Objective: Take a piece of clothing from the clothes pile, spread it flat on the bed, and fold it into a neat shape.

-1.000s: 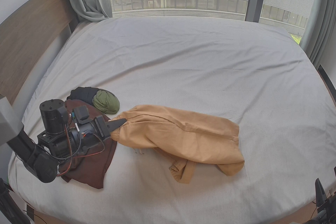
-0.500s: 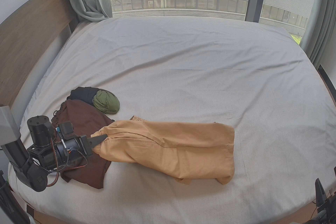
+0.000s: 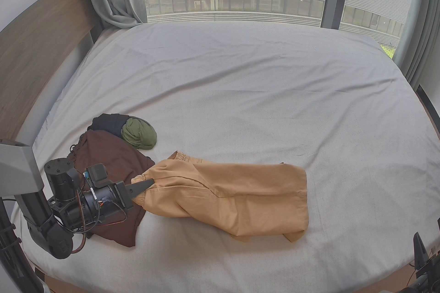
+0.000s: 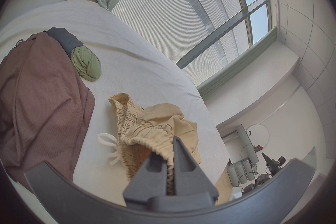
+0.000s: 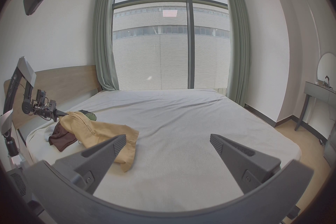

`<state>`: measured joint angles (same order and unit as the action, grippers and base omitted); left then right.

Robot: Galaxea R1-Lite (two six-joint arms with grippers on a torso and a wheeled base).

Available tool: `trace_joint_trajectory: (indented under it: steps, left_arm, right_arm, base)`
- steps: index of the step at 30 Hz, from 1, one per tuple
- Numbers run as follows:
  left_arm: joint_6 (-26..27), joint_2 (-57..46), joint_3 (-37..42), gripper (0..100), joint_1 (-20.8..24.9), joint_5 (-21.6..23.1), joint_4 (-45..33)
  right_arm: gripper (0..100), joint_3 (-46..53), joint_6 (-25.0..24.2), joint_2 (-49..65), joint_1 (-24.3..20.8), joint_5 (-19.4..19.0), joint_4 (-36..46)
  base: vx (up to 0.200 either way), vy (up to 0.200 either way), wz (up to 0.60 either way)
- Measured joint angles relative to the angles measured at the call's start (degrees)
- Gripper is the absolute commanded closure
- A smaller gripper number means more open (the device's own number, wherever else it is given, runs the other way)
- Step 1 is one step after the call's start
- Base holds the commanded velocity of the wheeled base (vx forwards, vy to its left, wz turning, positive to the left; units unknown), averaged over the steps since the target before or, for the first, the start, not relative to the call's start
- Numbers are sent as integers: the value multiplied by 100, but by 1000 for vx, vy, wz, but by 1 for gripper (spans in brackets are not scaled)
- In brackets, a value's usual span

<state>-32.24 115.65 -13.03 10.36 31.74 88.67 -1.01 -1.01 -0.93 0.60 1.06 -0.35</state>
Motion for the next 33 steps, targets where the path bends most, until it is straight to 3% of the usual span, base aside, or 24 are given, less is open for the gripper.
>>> trace_joint_trajectory:
  steps: [8, 11, 16, 19, 33]
  left_arm:
    - [-16, 63, -27, 100, 57, -77, 9]
    - [-16, 66, -48, 100, 55, -95, 9]
    - [-35, 63, -105, 100, 13, -112, 6]
    - [-44, 59, -135, 100, -15, -115, 9]
    - [-71, 45, -210, 100, -150, -101, 9]
  right_arm:
    - [0, -786, -93, -207, -20, -79, -246]
    - [0, -1279, -462, -588, -90, -456, -273]
    - [0, -1957, -1337, -1652, -349, -1491, -416]
    - [0, -2275, -1618, -2482, -508, -1904, -645]
    - [0, -3062, -1820, -5648, -861, -2509, -2356]
  base:
    - [0, 0, 0]
    - [0, 0, 0]
    - [0, 0, 0]
    - [0, 0, 0]
    - [0, 0, 0]
